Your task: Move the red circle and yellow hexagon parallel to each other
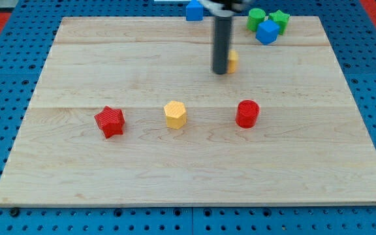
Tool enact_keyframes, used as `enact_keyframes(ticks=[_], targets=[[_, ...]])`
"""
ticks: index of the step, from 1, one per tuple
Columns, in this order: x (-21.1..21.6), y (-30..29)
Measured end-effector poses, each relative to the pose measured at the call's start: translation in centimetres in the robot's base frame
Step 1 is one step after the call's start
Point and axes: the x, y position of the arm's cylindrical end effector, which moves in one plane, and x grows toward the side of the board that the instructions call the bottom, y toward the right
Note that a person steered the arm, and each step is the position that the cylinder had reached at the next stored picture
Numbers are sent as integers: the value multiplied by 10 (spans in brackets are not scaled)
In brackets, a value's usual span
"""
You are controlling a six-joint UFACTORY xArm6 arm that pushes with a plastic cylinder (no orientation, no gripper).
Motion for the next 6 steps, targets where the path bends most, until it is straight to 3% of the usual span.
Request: enact_keyframes(ticks=[2,3,4,5,6], targets=[[-76,-62],[-54,-49],[-5,-1],[-77,-34],[-94,-28]])
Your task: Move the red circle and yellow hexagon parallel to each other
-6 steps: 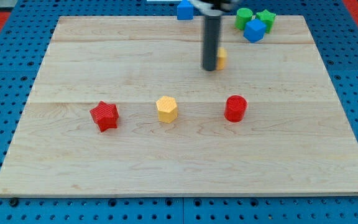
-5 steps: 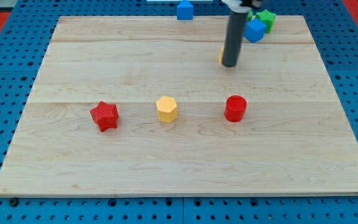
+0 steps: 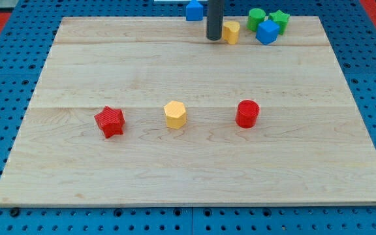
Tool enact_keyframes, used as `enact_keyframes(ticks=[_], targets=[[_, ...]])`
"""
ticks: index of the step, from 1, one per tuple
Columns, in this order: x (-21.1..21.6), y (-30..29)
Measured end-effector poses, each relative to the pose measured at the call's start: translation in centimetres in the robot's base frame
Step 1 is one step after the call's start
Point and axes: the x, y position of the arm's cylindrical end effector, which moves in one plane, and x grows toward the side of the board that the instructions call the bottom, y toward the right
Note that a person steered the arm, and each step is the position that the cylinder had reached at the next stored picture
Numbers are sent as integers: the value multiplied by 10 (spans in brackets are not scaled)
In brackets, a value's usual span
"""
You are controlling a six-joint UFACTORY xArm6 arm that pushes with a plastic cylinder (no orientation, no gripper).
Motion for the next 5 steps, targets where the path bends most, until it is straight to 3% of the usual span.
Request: enact_keyframes(ticks=[2,4,5], targets=[[175,134],[237,22],[220,-50]])
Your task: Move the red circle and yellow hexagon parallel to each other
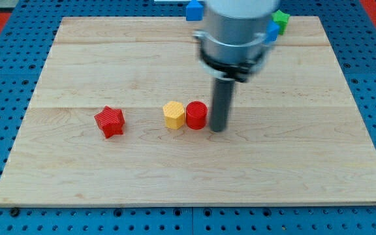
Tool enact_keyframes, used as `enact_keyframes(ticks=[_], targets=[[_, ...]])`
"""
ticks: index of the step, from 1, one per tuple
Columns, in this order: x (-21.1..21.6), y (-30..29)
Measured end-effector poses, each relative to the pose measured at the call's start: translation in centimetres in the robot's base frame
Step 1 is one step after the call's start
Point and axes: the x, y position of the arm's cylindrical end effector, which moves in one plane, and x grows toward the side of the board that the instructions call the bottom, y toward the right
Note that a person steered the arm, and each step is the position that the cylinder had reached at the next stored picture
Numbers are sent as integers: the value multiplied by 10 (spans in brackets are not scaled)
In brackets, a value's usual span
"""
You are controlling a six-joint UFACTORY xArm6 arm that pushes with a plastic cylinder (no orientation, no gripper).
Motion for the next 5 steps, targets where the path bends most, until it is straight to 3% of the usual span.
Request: enact_keyframes(ticks=[1,2,3,4,5], targets=[[-25,-72],[-57,-77],[-135,-112],[-107,-100],[-97,-161]])
